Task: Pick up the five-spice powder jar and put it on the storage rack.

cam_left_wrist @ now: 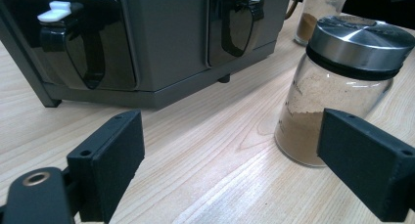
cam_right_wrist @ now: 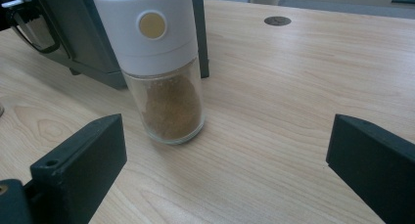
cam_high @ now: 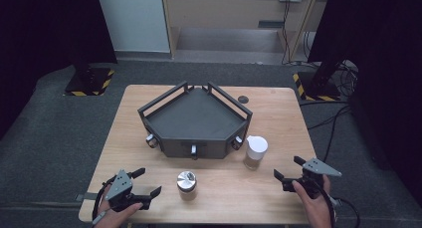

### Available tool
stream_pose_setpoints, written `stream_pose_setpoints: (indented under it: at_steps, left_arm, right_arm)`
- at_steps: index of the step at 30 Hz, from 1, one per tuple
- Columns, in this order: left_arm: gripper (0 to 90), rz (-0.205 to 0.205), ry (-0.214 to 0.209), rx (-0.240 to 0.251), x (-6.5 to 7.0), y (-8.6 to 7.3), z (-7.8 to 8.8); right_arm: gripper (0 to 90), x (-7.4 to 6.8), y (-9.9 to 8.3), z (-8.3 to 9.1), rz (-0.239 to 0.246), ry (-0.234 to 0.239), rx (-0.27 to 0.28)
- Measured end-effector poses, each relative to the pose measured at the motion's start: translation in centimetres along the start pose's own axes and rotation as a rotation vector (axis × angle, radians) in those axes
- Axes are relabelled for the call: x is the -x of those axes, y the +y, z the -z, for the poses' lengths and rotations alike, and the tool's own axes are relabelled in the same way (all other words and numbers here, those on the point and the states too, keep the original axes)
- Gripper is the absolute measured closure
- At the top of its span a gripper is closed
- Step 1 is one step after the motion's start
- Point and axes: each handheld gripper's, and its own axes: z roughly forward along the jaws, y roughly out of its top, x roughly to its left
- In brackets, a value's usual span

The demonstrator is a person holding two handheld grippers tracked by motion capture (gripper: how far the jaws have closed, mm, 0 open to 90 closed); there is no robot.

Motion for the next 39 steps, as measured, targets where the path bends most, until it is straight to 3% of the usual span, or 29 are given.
stream_pose_setpoints:
  at_steps: [9,24,39]
  left_arm:
    - [8.2,-0.038,-0.043,-0.001,-0.10,0.15,0.03]
    - [6.9,-0.019,-0.067,0.027,0.14,0.15,-0.03]
    - [6.9,-0.050,-0.107,0.069,0.59,0.28,-0.14]
  right_arm:
    - [1.9,-0.03,-0.05,-0.09,-0.003,-0.008,-0.015]
    - [2.1,-0.03,-0.11,0.23,-0.007,-0.022,-0.016]
    - [2.2,0.11,-0.19,0.39,-0.014,-0.029,-0.018]
